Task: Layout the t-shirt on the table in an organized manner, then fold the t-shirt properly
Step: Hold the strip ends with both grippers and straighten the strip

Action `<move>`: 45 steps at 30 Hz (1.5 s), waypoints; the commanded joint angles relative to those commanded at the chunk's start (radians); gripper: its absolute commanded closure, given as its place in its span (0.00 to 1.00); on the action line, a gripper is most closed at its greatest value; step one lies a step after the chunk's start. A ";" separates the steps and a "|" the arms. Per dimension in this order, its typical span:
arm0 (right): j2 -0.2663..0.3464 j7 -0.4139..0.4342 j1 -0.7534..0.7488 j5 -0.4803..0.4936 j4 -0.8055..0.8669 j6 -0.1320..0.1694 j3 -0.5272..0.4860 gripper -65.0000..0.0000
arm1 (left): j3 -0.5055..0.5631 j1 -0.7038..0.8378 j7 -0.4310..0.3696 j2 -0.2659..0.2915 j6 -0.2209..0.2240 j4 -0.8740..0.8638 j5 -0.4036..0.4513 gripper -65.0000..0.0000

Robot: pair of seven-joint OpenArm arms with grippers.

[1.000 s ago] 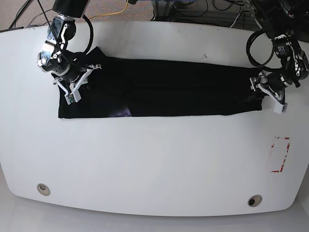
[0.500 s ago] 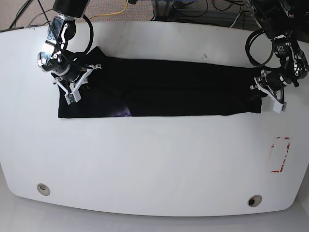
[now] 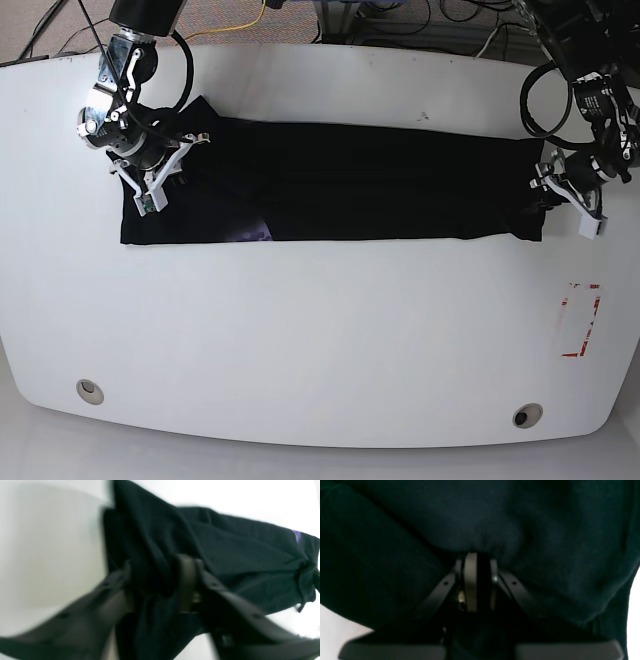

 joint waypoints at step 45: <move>-0.003 -0.002 0.008 0.000 0.000 0.000 0.000 0.90 | 0.068 0.021 0.000 0.026 0.002 -0.104 0.126 0.40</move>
